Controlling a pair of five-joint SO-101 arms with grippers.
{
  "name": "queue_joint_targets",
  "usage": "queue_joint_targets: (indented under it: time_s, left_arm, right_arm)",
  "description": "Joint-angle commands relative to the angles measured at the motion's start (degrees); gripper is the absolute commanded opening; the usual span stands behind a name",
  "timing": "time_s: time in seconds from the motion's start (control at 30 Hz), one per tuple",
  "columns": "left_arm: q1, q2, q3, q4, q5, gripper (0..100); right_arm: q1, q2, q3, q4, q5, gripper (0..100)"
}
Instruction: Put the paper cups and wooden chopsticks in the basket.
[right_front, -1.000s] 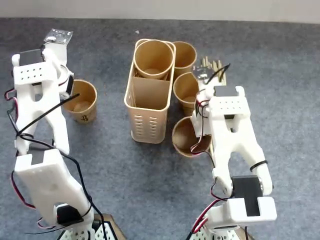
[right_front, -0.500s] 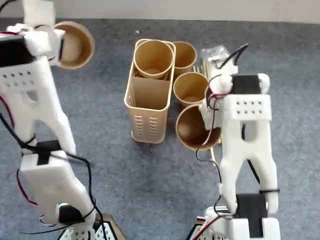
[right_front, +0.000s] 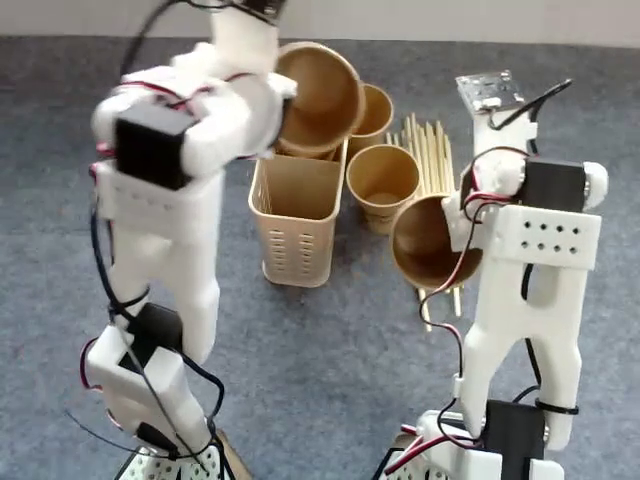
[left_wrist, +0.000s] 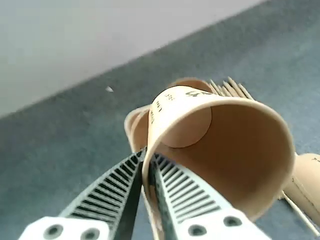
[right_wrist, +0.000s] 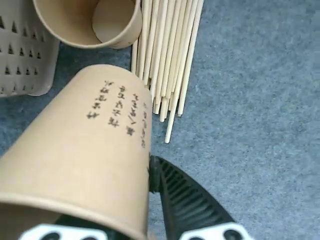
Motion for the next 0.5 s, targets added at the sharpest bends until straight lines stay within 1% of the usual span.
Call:
queue_joint_targets:
  time_s: [0.0, 0.17, 0.37, 0.4, 0.47]
  left_arm:
    - [1.19, -2.51, 5.05, 0.44, 6.15, 0]
    - [-1.45, -3.82, 6.11, 0.53, 9.23, 0]
    - [-4.18, -4.26, 8.57, 0.18, 9.23, 1]
    - [-4.53, -3.74, 8.57, 0.18, 9.23, 2]
    - [-5.14, -2.15, 8.75, 0.18, 9.14, 10]
  right_arm:
    - [1.01, -1.8, -2.24, 0.66, 2.46, 0.5]
    - [1.01, -1.8, -2.24, 0.66, 2.29, 0.5]
    - [0.66, -1.8, -2.33, 0.66, 2.29, 0.5]
    - [0.57, -1.8, -2.33, 0.66, 2.29, 0.5]
    - [0.57, -1.8, -2.42, 0.66, 2.29, 0.5]
